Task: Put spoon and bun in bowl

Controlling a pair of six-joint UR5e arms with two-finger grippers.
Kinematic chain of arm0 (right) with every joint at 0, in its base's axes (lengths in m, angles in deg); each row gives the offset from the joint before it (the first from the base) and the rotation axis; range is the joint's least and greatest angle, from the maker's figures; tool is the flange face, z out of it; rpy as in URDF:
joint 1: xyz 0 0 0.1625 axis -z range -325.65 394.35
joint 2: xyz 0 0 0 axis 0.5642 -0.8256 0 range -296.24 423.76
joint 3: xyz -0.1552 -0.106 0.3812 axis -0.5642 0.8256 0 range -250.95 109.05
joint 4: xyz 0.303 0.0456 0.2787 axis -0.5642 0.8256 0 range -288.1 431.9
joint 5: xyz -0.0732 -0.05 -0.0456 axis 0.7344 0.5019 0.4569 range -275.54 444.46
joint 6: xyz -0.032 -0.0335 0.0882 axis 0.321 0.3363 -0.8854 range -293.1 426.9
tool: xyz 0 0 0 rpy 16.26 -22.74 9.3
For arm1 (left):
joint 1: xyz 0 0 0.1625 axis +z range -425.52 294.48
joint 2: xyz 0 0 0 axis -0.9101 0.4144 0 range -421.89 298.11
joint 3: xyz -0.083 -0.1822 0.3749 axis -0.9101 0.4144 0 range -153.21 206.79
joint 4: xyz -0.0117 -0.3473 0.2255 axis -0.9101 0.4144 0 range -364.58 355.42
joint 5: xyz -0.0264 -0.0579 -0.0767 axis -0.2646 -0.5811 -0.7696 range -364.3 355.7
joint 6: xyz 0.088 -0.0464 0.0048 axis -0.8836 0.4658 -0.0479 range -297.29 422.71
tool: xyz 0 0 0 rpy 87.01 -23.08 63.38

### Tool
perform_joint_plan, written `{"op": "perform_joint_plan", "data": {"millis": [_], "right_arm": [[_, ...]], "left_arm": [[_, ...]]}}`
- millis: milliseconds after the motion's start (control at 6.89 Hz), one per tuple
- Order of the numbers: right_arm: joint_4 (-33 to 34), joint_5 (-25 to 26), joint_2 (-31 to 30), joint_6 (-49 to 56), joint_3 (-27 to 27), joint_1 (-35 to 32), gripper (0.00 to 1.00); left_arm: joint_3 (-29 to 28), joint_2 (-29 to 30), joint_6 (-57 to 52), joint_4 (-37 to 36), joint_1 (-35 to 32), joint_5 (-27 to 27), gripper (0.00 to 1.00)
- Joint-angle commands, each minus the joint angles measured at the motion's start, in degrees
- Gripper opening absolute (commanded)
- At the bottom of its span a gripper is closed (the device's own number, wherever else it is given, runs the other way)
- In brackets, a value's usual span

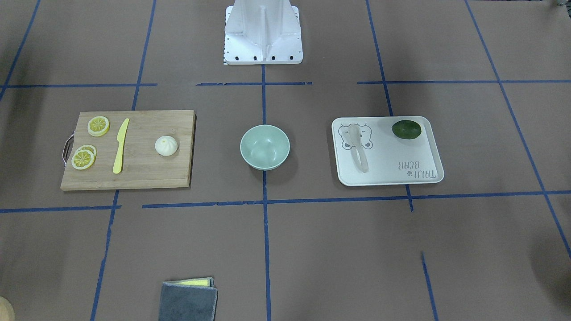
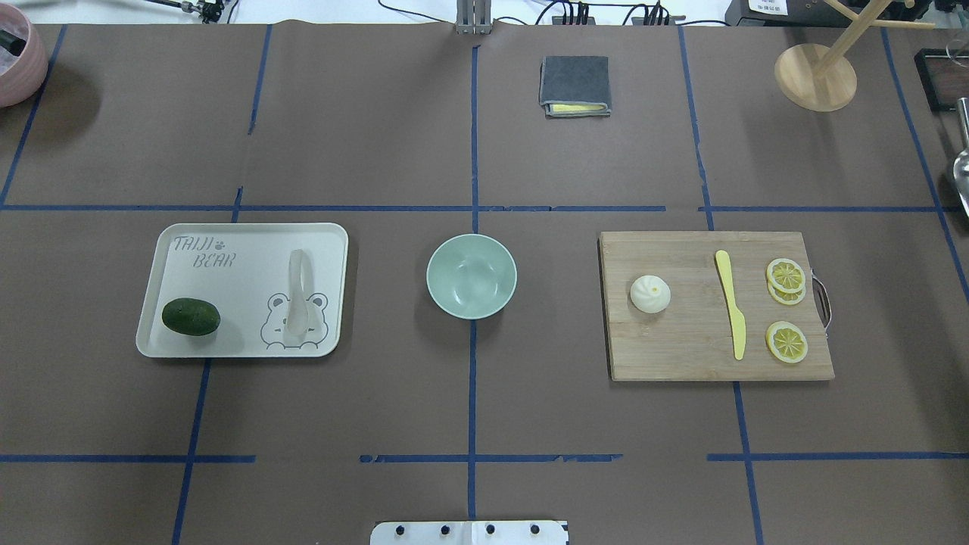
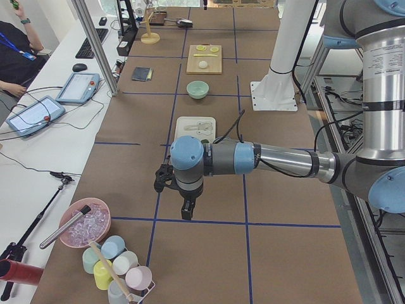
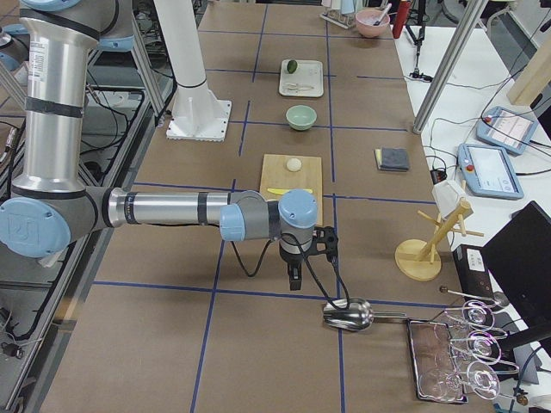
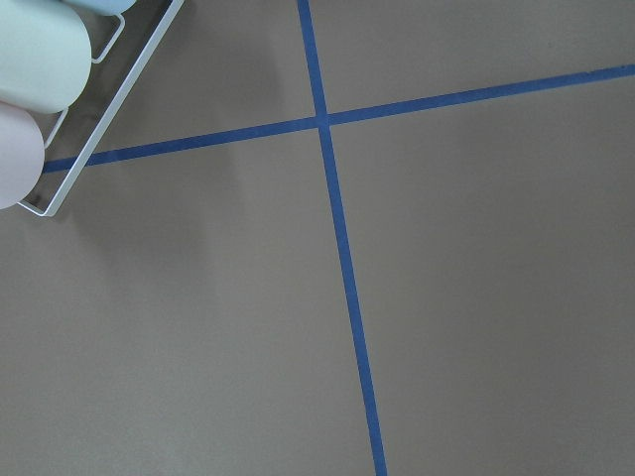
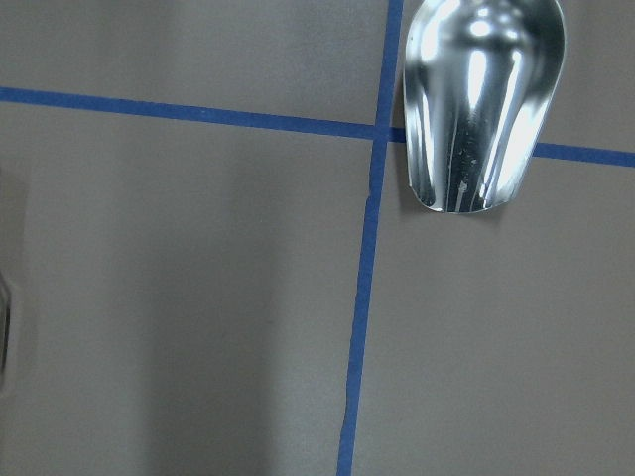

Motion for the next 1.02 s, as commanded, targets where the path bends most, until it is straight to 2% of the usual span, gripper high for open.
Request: {"op": "perform_joint_plan", "data": {"millis": [0,290,581,726,871], "right_arm": [[-0.1,0.0,0.3,0.0,-0.1,0.1,1.00],[-0.2,0.2,1.1,0.3,-1.0,0.1,1.00],[0.1,0.5,7.4,-0.5,-0.4,0.1,1.00],[0.0,0.2,8.0,-1.5,0.0,0.1,1.00],[0.0,0.1,8.1,-1.5,-0.2,0.1,1.00]], "left_arm": [[0.4,0.2,-0.1,0.1,0.1,0.1,1.00],[0.5,0.2,-0.3,1.6,0.1,-0.1,1.00],[1.2,1.3,-0.3,7.3,0.2,3.1,1.00],[1.5,3.4,0.1,10.9,0.2,2.9,1.00],[0.3,6.4,0.1,18.5,0.3,3.0,1.00]]}}
